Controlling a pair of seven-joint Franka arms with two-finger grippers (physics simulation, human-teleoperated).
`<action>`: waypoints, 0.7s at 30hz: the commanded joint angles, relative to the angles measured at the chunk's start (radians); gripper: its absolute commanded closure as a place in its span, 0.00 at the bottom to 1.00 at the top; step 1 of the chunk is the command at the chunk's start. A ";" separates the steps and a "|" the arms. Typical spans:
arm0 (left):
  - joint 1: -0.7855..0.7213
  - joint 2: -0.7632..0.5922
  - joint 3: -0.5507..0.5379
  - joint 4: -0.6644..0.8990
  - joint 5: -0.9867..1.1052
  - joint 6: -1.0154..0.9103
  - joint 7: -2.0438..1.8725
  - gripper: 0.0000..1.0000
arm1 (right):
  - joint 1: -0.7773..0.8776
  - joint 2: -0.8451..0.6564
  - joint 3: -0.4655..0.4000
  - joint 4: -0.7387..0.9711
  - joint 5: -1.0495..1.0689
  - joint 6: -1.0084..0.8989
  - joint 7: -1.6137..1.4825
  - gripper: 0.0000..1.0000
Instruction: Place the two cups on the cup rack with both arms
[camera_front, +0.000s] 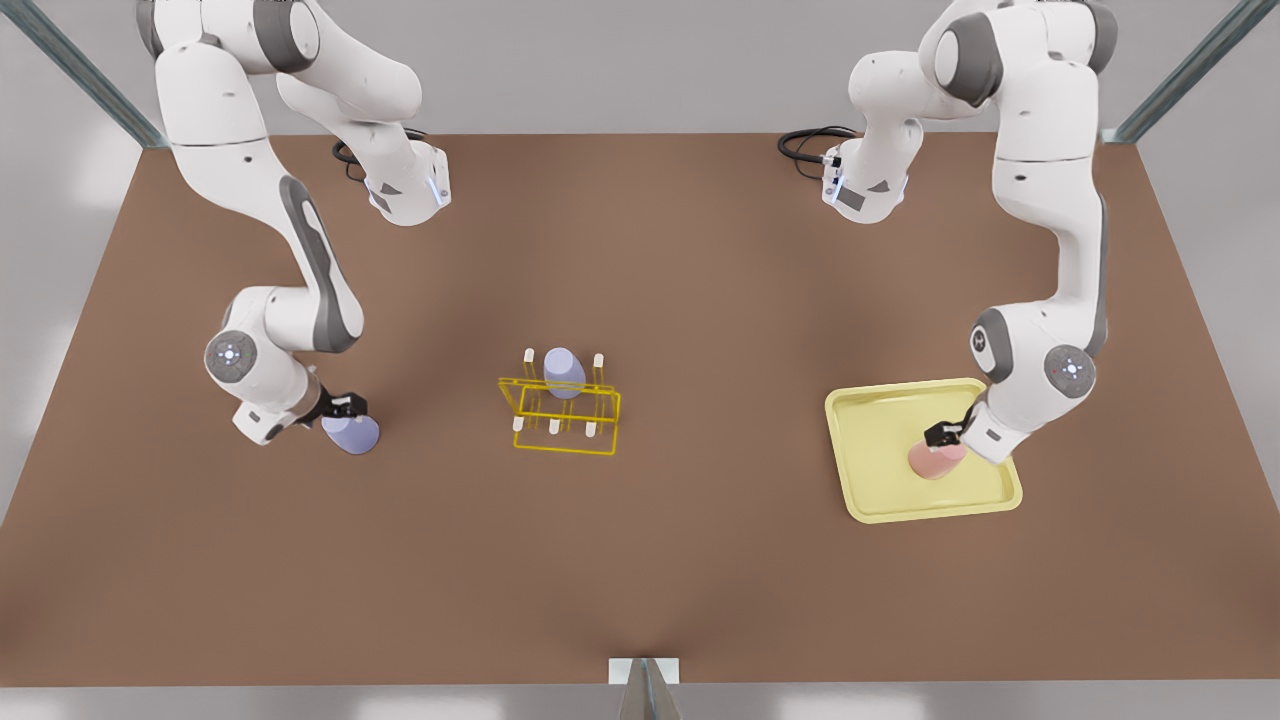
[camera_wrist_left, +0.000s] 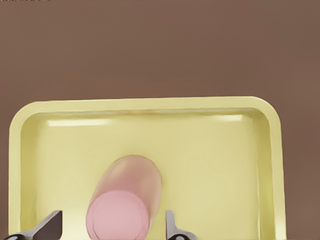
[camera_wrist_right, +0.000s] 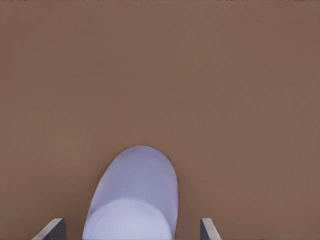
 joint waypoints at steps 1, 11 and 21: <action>-0.006 0.012 0.000 -0.001 0.000 0.086 0.062 0.00 | 0.000 0.012 0.000 0.000 0.001 0.084 0.000 0.00; -0.005 0.106 0.000 -0.001 0.002 0.115 0.062 0.00 | 0.000 0.056 -0.002 -0.026 -0.005 0.081 -0.009 0.00; -0.009 0.115 -0.008 -0.006 0.000 0.101 0.060 0.00 | 0.000 0.081 -0.002 -0.022 -0.010 0.074 -0.023 0.00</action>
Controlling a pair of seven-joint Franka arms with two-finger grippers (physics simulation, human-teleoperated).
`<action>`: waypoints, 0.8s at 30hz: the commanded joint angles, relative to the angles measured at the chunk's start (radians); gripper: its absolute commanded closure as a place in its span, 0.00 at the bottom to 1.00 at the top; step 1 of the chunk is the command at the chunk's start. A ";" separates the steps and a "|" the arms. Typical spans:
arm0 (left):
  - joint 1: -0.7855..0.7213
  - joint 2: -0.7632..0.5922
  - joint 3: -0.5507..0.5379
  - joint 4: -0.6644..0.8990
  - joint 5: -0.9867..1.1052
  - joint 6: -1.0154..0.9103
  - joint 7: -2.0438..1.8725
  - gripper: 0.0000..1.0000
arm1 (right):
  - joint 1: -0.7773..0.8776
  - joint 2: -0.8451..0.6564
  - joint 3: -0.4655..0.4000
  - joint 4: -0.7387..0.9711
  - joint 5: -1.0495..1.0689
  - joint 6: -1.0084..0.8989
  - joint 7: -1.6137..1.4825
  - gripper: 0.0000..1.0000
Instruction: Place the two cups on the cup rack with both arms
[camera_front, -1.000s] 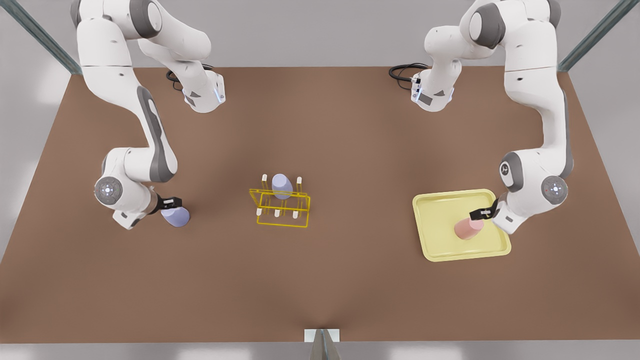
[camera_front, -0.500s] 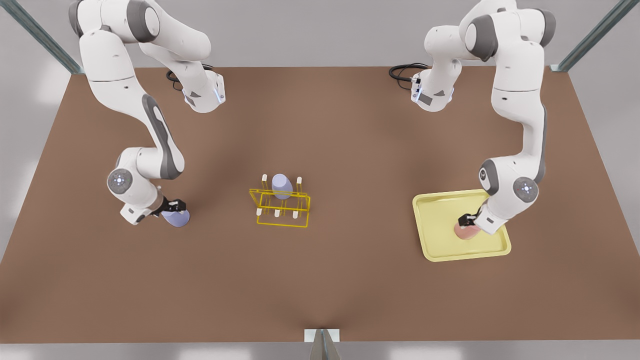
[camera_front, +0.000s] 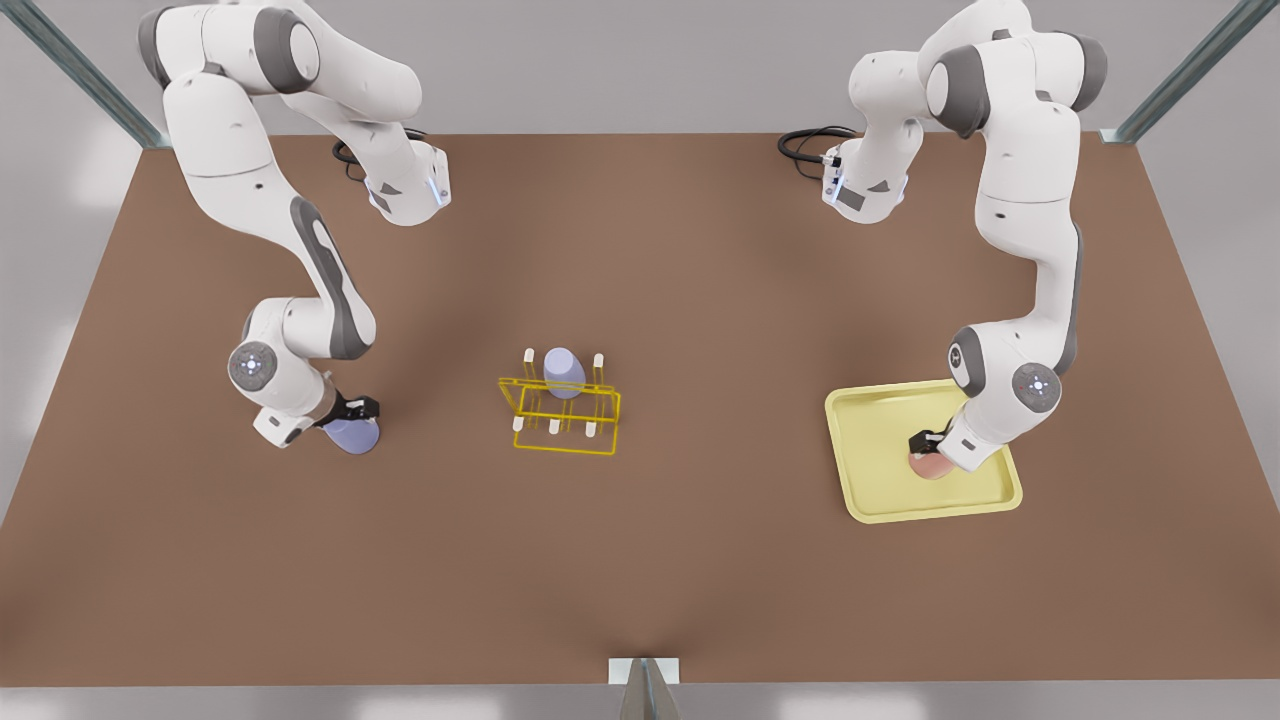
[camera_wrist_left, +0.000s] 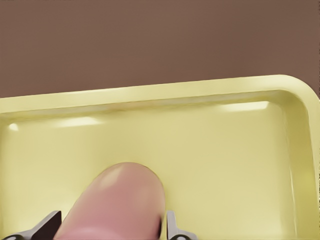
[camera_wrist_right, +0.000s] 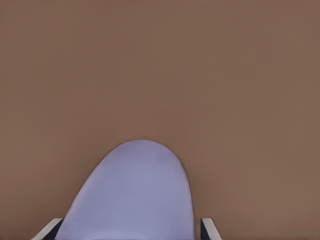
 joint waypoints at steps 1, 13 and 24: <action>-0.007 0.002 -0.004 -0.004 0.003 -0.004 0.013 0.00 | 0.000 0.002 0.000 0.005 0.001 0.000 -0.019 0.00; -0.001 -0.014 -0.024 -0.001 0.003 -0.004 -0.001 0.14 | 0.002 0.009 0.000 0.008 0.001 -0.001 -0.028 0.16; -0.013 -0.061 -0.024 0.000 0.005 -0.042 -0.032 0.15 | 0.000 0.006 0.002 0.022 0.001 -0.015 -0.030 0.16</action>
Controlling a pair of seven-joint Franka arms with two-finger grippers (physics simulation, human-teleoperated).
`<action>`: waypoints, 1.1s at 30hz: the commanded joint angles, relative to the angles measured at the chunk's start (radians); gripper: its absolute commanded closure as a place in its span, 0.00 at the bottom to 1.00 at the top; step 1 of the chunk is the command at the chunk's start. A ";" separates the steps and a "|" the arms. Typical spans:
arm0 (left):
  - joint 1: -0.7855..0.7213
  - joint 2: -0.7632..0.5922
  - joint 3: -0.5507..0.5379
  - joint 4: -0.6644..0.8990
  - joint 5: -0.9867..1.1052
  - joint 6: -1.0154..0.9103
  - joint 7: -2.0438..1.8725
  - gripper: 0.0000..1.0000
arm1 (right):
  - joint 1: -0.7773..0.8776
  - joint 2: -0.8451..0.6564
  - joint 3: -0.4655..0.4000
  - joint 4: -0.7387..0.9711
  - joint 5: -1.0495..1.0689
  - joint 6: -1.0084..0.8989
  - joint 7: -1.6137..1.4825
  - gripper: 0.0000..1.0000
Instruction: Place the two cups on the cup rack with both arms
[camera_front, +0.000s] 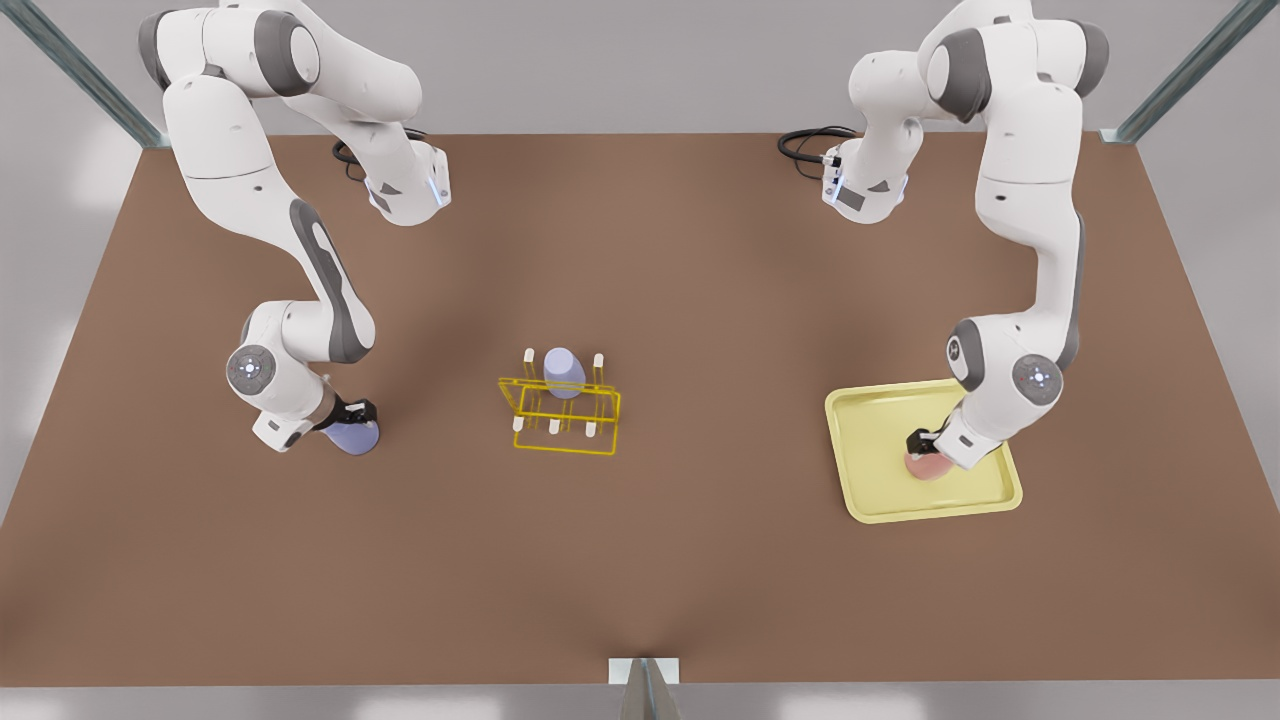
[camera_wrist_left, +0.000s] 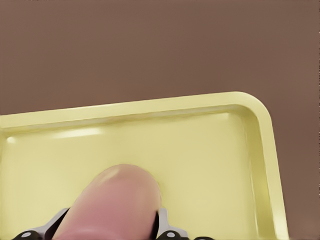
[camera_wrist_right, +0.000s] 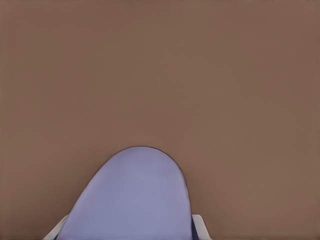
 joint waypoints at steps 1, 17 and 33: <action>-0.005 -0.007 -0.001 0.001 0.000 -0.030 -0.040 0.15 | 0.000 -0.001 0.000 0.002 -0.002 -0.005 -0.005 0.17; -0.313 -0.015 -0.023 0.321 0.011 -0.472 -0.581 0.17 | 0.015 -0.021 0.067 0.090 0.003 -0.043 -0.019 0.16; -0.619 0.333 -0.060 0.944 -0.035 -0.498 -1.183 0.17 | 0.015 -0.071 0.342 0.236 0.050 -0.176 -0.010 0.17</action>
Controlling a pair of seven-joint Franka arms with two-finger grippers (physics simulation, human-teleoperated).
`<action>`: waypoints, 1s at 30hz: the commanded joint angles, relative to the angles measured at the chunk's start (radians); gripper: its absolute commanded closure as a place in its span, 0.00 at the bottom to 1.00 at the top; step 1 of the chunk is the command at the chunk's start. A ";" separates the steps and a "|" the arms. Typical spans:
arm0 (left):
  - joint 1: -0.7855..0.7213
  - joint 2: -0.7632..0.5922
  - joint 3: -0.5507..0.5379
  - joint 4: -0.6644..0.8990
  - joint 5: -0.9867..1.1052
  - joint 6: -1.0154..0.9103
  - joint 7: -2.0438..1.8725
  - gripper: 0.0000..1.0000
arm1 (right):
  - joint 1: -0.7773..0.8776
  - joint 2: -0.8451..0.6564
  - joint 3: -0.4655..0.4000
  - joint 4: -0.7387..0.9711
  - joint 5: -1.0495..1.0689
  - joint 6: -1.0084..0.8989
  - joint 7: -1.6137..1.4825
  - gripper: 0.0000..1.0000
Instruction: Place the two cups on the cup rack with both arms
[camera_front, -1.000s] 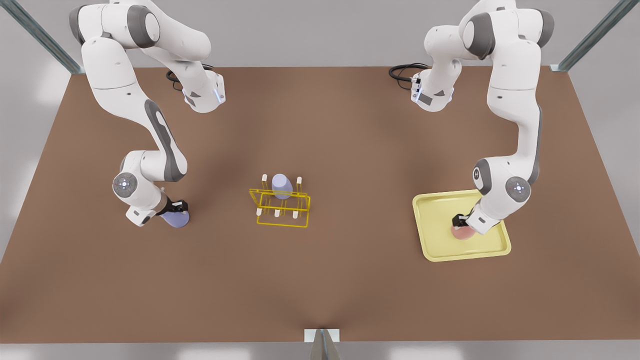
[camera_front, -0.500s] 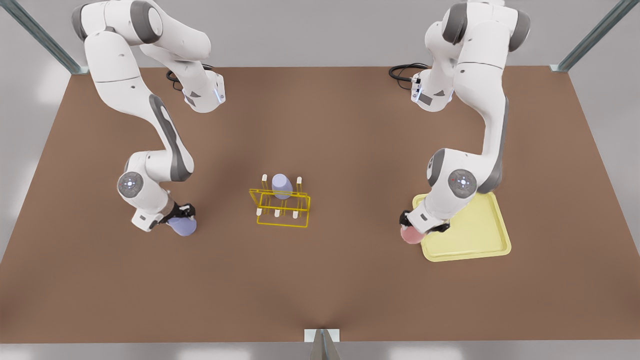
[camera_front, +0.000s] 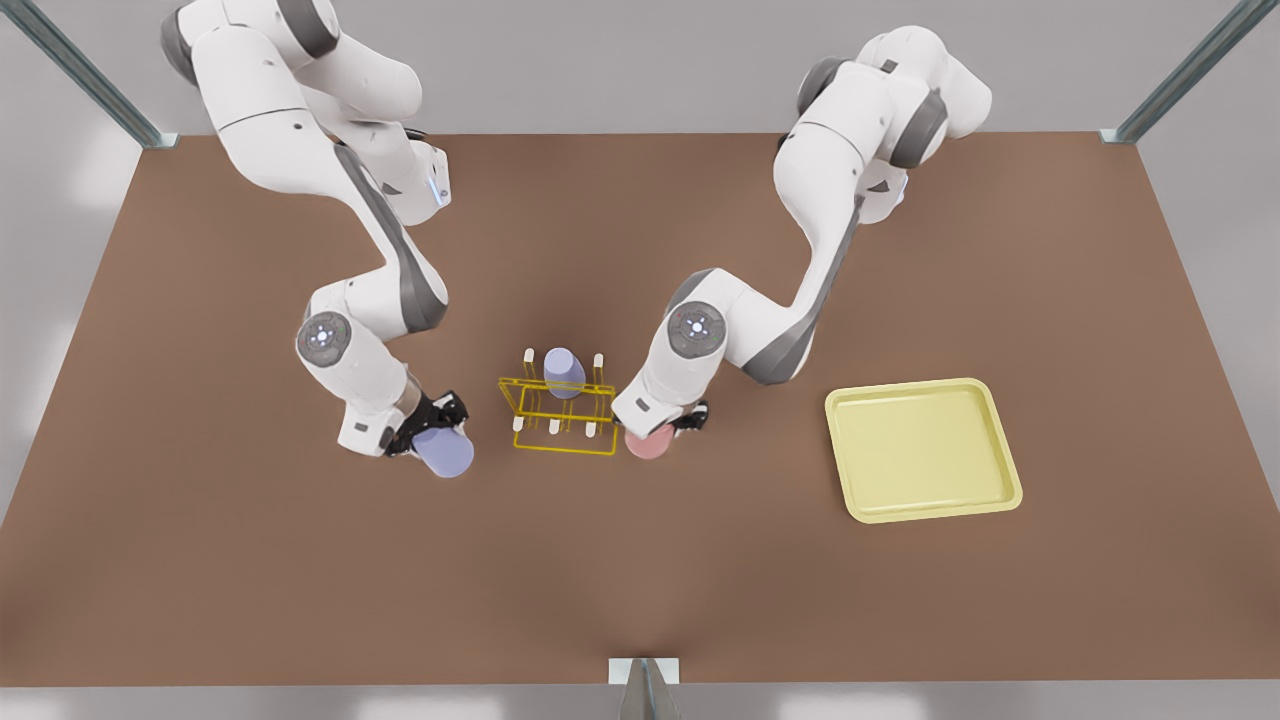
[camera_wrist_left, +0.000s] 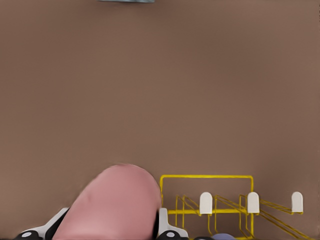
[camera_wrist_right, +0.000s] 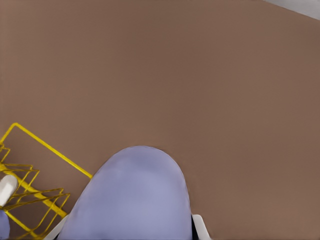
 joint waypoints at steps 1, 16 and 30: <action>-0.013 0.007 -0.010 0.007 -0.003 0.075 -0.468 0.17 | -0.003 -0.008 0.022 0.002 0.011 -0.062 0.006 0.17; -0.038 0.113 -0.049 0.077 -0.003 0.190 -0.464 0.00 | 0.009 0.017 0.114 0.060 0.032 -0.176 -0.017 0.17; 0.430 -0.562 -0.122 -0.305 0.257 -0.752 0.431 0.00 | 0.026 0.066 0.128 0.119 0.034 -0.210 -0.029 0.00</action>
